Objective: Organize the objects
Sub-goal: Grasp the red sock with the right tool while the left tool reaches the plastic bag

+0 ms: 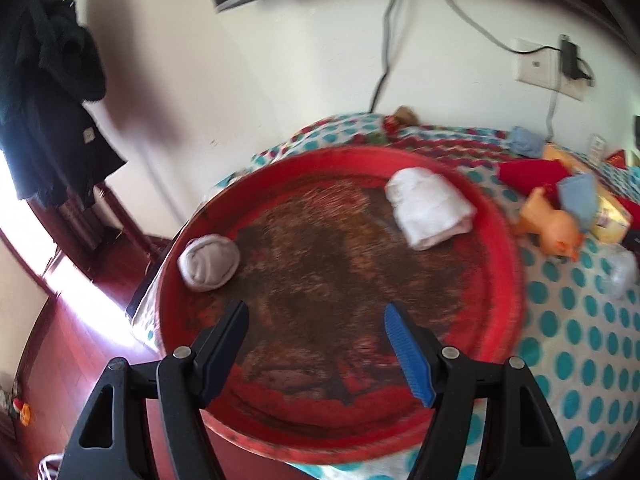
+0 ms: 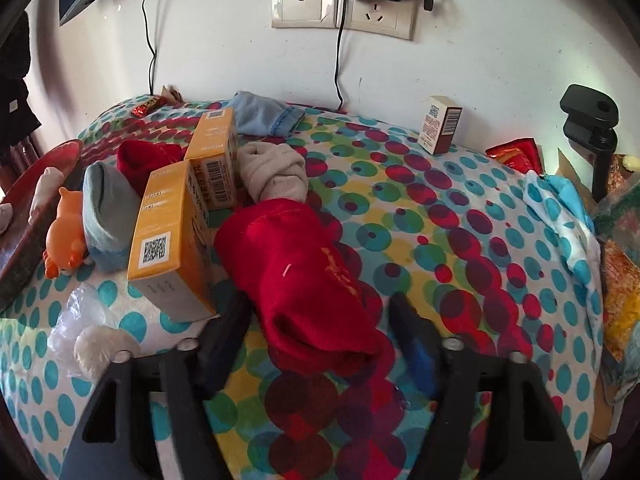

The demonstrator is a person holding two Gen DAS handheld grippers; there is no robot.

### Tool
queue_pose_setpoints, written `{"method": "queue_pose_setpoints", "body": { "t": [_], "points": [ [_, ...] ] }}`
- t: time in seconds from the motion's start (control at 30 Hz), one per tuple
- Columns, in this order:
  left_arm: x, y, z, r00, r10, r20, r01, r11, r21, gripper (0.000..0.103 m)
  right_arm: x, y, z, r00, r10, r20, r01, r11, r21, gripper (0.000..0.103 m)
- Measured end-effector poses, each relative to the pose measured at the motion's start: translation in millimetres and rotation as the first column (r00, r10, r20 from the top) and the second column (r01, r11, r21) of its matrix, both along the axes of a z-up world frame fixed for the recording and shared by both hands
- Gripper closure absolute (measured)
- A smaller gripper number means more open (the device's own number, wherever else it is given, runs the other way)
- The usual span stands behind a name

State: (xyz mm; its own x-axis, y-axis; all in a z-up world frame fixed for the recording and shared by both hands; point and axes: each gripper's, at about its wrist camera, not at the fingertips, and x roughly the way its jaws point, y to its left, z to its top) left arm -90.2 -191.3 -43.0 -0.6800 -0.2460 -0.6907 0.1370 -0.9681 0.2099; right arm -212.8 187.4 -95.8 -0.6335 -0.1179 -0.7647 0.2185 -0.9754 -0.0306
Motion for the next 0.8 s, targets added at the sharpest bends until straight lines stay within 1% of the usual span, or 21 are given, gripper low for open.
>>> {"method": "queue_pose_setpoints", "body": {
  "t": [0.07,0.13,0.17,0.2,0.23,0.33,0.43,0.53,0.63,0.73,0.8],
  "points": [
    [2.5,22.8,6.0,0.998,-0.067,0.003,0.067,0.998,-0.013,0.030,-2.8,0.0,-0.2,1.000,0.004,0.004,-0.004,1.000,-0.026,0.059],
    [2.0,48.8,9.4,0.990,-0.142,0.012,0.142,0.990,-0.011,0.030,-4.4,1.2,0.6,1.000,-0.005,-0.001,0.005,1.000,-0.029,0.061],
    [0.9,63.9,10.2,0.982,-0.188,0.017,0.188,0.982,0.002,0.030,-4.8,2.0,0.9,1.000,-0.012,-0.005,0.012,1.000,-0.027,0.065],
    [-0.4,77.4,10.5,0.974,-0.224,0.020,0.223,0.975,0.011,0.030,-5.2,3.2,1.1,1.000,-0.023,-0.007,0.023,1.000,-0.022,0.066],
    [-2.7,96.5,9.6,0.962,-0.272,0.029,0.272,0.962,0.021,0.030,-5.7,4.7,1.1,0.999,-0.031,-0.008,0.031,0.999,-0.013,0.066],
    [-12.4,142.3,1.9,0.926,-0.374,0.057,0.373,0.927,0.028,0.030,-7.6,10.7,0.8,0.999,-0.051,-0.008,0.051,0.999,-0.009,0.068],
    [-25.2,181.8,-9.6,0.894,-0.438,0.098,0.437,0.899,0.032,0.030,-9.7,16.6,-1.0,0.998,-0.070,0.005,0.070,0.997,-0.028,0.068],
    [-35.9,213.1,-21.0,0.867,-0.480,0.133,0.482,0.876,0.019,0.030,-11.9,18.5,-3.9,0.997,-0.069,0.024,0.069,0.997,-0.037,0.068],
    [-46.7,236.4,-28.2,0.851,-0.503,0.152,0.507,0.862,0.011,0.030,-11.9,17.0,-4.5,0.997,-0.068,0.021,0.069,0.997,-0.026,0.068],
    [-58.0,248.5,-33.2,0.851,-0.499,0.162,0.503,0.864,0.018,0.030,-11.6,14.4,-4.8,0.998,-0.067,0.019,0.068,0.998,-0.006,0.068],
    [-65.4,254.1,-37.4,0.852,-0.496,0.165,0.497,0.867,0.038,0.030,-11.8,14.5,-4.8,0.998,-0.067,0.020,0.067,0.998,-0.007,0.068]
  ]
}}
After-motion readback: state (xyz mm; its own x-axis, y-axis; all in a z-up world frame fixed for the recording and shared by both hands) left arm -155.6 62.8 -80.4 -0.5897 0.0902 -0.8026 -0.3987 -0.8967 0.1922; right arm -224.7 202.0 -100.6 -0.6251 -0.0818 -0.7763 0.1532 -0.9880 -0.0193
